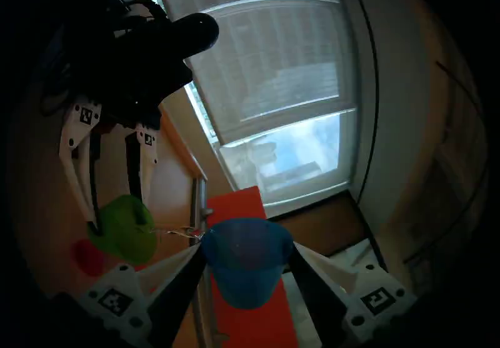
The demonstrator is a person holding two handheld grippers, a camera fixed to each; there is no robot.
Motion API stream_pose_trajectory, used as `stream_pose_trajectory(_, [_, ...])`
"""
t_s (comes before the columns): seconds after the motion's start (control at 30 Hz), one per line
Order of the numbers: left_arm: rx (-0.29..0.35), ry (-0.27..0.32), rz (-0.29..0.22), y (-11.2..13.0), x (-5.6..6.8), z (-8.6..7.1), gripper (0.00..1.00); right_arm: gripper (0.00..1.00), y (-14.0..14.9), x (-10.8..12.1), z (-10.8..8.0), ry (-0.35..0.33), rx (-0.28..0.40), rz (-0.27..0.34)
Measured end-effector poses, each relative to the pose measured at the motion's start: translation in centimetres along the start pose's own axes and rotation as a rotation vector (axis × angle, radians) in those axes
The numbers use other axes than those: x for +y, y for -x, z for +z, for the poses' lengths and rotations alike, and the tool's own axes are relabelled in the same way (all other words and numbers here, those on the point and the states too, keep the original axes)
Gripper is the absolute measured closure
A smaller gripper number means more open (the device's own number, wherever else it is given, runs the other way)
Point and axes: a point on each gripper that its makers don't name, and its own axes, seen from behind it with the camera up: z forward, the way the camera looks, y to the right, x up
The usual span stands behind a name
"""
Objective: Pour water
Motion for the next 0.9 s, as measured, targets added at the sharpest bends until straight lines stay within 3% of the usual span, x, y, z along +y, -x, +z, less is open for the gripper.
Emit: stream_pose_trajectory(0.9, [0.012, 0.003, -0.008, -0.57, 0.08, -0.27, 0.16, 0.09, -0.68, 0.55, 0.11, 0.014, 0.0, -0.07])
